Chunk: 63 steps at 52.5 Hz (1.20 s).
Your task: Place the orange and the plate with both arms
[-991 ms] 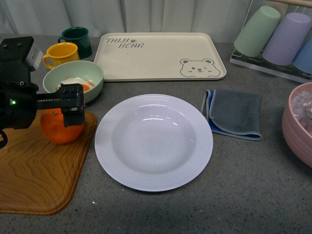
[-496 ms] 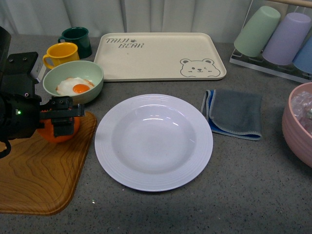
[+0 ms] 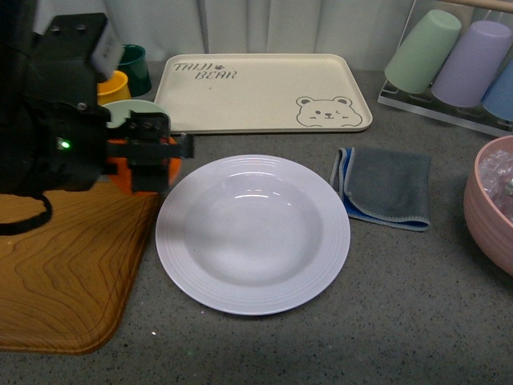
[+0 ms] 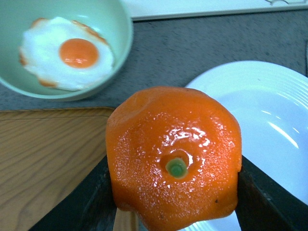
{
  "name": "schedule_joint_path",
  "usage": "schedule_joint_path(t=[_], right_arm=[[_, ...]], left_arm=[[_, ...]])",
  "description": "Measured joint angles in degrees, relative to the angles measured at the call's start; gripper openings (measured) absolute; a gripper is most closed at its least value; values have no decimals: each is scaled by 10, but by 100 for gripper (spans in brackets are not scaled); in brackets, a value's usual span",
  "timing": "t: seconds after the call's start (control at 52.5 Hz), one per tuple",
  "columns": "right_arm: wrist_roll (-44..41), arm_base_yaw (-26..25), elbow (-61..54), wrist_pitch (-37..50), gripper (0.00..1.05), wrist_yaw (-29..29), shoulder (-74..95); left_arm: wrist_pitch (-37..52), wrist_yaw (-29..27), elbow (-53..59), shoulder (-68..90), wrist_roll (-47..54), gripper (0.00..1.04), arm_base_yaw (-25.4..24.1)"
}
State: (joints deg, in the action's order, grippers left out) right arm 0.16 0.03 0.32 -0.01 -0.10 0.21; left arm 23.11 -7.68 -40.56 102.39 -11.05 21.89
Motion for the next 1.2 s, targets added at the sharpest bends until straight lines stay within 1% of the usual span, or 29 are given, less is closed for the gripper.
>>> schedule_joint_path(t=[0.191,0.286,0.457,0.667,0.705,0.743,0.8,0.896,0.915,0.934,1.01,1.201], right_arm=[[0,0,0,0,95,0,0],[0,0,0,0,95,0,0],[0,0,0,0,95,0,0],[0,0,0,0,95,0,0],[0,0,0,0,95,0,0],[0,0,0,0,95,0,0],[0,0,0,0,95,0,0],[0,0,0,0,95,0,0],[0,0,0,0,95,0,0],[0,0,0,0,95,0,0],[0,0,0,0,95,0,0],[0,0,0,0,95,0,0]], left_arm=[[0,-18,-27,40,-10,55,67],[-3,-24,-43,71,-12,55,90],[0,-24,-58,114,-8,55,110],[1,-33,-66,148,-9,55,115],[2,-34,-66,151,-10,60,115],[8,-38,-66,151,-9,68,115],[12,-34,-66,151,-13,75,113],[19,-31,-63,149,-26,93,107],[22,-28,-59,146,-28,98,105],[23,-28,-57,144,-28,100,104],[28,-27,-47,132,-30,97,101],[42,-27,-11,67,-43,98,88]])
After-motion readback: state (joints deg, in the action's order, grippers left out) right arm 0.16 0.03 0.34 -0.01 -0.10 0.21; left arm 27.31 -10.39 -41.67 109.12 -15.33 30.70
